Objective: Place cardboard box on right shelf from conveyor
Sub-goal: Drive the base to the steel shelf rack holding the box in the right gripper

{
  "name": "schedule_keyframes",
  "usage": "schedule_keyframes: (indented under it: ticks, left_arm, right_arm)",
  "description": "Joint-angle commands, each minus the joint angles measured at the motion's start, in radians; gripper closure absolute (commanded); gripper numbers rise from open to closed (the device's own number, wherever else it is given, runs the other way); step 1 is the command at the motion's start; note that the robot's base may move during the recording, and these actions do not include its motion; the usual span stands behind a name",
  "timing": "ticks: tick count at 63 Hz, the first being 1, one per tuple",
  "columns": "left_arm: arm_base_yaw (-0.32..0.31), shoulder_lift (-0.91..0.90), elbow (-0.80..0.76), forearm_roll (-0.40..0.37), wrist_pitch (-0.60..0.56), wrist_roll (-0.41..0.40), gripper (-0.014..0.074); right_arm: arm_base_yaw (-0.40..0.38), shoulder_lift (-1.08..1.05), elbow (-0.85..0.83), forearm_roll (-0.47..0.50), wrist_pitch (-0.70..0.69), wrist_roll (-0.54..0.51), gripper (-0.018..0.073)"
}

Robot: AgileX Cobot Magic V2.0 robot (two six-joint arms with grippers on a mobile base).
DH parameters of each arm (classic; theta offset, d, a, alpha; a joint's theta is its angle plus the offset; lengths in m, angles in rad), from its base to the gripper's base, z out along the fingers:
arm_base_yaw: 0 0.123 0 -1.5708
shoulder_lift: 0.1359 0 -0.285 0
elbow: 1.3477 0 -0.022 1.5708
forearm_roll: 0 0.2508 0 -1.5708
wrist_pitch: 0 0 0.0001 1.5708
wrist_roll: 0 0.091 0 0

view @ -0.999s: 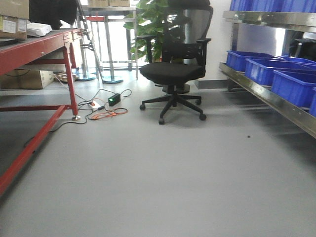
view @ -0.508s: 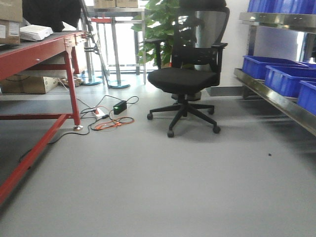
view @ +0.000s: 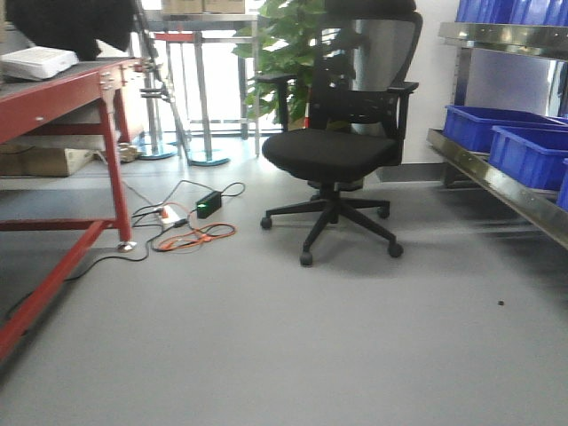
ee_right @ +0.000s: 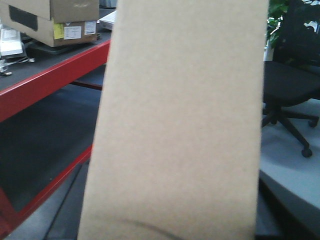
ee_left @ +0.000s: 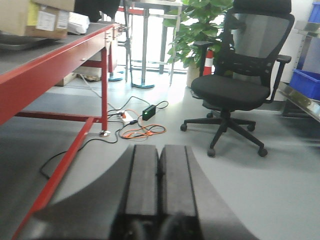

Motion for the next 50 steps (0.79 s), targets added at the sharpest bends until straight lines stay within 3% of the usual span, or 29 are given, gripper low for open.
schedule_keyframes:
  ticks: [1,50]
  left_arm:
    - [0.002,-0.012,-0.003,-0.007,-0.091,-0.005,0.0715]
    - [-0.015,-0.012,-0.003,-0.007,-0.091,-0.005,0.0715]
  right_arm:
    - [-0.005,0.007,-0.029,0.0,-0.104,-0.01,0.0345]
    - [-0.005,0.007,-0.029,0.0,-0.104,-0.01,0.0345]
